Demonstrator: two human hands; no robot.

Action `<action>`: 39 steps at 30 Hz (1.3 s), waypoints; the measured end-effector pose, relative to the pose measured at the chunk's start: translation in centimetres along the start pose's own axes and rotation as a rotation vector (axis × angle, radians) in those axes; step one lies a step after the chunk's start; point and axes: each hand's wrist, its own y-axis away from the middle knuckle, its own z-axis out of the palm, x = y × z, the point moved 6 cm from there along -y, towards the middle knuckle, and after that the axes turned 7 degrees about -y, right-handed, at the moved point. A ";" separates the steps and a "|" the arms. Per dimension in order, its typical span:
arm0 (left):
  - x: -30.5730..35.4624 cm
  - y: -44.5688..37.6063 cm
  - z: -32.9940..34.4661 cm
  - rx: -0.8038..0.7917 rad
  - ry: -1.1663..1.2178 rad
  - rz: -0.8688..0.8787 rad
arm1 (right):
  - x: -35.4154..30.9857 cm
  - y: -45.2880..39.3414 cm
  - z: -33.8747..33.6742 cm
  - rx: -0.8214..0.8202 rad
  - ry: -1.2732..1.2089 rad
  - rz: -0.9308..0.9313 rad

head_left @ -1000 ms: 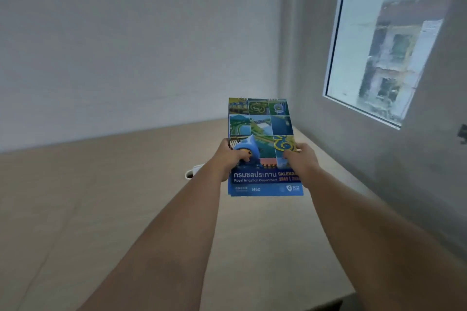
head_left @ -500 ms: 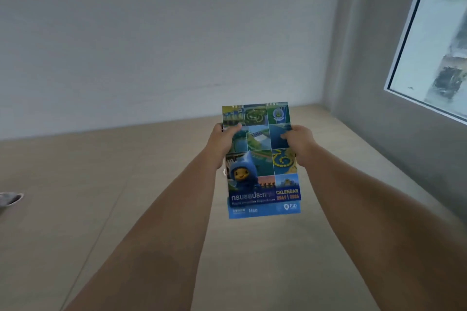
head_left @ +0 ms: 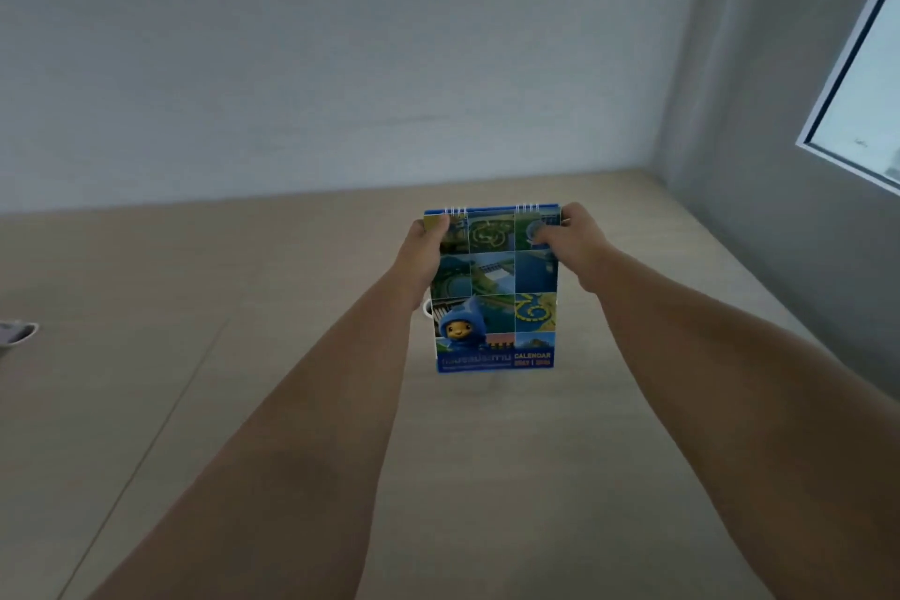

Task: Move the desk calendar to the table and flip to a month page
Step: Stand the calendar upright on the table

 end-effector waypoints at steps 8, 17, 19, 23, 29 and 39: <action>-4.8 -0.8 1.8 0.008 -0.062 -0.130 | 5.1 -1.5 -0.2 -0.027 0.135 0.038; -9.5 0.4 2.6 -0.003 0.038 -0.153 | 10.8 0.0 0.6 -0.070 0.151 0.166; -10.9 1.3 2.9 0.022 0.042 -0.150 | 12.4 1.1 0.7 -0.064 0.140 0.201; -14.6 3.1 3.7 0.019 -0.065 -0.095 | 16.3 3.6 1.0 -0.103 0.149 0.248; -16.7 5.3 4.7 -0.080 -0.179 -0.075 | 18.2 4.8 2.1 -0.192 0.193 0.151; -18.5 6.6 4.4 -0.055 -0.124 -0.062 | 23.0 3.4 2.0 -0.132 0.250 0.102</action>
